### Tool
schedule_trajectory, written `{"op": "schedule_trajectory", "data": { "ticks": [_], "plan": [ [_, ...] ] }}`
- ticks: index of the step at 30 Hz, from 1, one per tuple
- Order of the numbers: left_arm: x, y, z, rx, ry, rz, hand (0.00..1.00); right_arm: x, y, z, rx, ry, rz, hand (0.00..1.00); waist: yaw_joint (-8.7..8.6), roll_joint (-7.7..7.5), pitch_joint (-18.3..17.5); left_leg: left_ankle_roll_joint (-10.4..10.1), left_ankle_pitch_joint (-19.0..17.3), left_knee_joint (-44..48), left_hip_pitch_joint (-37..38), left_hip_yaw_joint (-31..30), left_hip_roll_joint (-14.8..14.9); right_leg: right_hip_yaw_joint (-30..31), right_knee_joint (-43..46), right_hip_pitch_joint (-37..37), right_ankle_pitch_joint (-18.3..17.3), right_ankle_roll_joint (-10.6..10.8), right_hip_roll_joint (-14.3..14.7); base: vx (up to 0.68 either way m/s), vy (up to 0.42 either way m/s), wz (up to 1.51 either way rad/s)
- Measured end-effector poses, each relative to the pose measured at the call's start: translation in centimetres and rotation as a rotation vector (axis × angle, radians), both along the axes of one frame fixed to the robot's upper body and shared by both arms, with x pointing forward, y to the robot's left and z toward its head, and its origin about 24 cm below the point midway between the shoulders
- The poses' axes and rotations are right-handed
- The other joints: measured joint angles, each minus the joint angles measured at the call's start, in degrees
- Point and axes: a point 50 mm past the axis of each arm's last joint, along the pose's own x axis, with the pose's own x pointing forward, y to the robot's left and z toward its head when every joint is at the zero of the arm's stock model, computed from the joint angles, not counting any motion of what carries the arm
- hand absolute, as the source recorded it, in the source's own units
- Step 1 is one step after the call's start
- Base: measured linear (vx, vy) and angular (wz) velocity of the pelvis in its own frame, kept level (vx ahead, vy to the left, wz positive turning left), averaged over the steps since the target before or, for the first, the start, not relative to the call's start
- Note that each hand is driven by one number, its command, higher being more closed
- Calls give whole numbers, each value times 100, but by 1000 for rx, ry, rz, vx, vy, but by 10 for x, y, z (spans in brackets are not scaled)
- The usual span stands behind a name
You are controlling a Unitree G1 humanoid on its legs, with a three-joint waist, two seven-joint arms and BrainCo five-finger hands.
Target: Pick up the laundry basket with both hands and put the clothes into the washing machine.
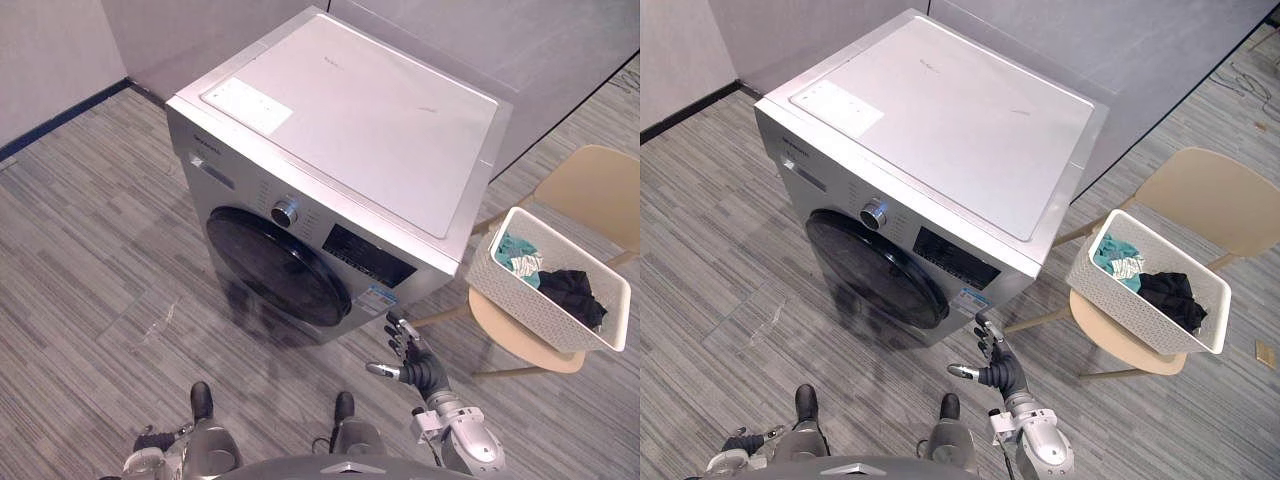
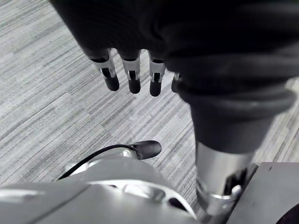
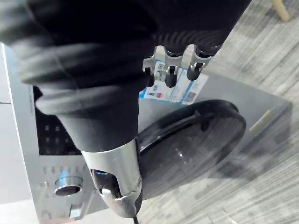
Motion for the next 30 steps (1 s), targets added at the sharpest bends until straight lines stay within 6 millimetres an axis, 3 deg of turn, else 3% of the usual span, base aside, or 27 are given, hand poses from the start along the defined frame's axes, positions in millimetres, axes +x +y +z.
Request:
{"op": "schedule_trajectory", "data": {
  "ticks": [6,12,17,20,25,30],
  "plan": [
    [2,-1,0,2,-4,-17,0,13,4,-13,-28,26,-28,0,76,15,6,0,4,1,0,2,-5,-10,-16,13,29,-9,-5,27,-5,1],
    [1,-7,-1,-11,5,-29,0,47,-1,-18,-90,16,-57,0,154,145,67,59,20,2,5,-38,-92,-63,-119,133,89,83,-77,45,3,6],
    [5,-12,-1,-20,-14,-30,0,74,-22,-12,-143,10,-166,0,224,393,232,95,75,2,-170,-283,-119,-320,-197,201,105,95,-92,15,-1,22],
    [8,-16,-1,-24,-22,-46,0,84,-22,-17,-149,36,-165,0,236,493,321,99,121,1,-242,-333,-122,-371,-216,177,132,94,-91,-15,2,12],
    [30,-31,3,-52,-101,-81,0,129,-22,-8,-244,39,-179,0,263,910,774,157,233,0,-617,-526,-180,-561,-471,77,350,118,-112,-76,22,18],
    [38,-33,7,-53,-138,-84,0,146,-14,-2,-288,38,-185,0,281,960,921,172,251,0,-822,-566,-207,-622,-594,-31,410,88,-120,-75,28,5]
  ]
}}
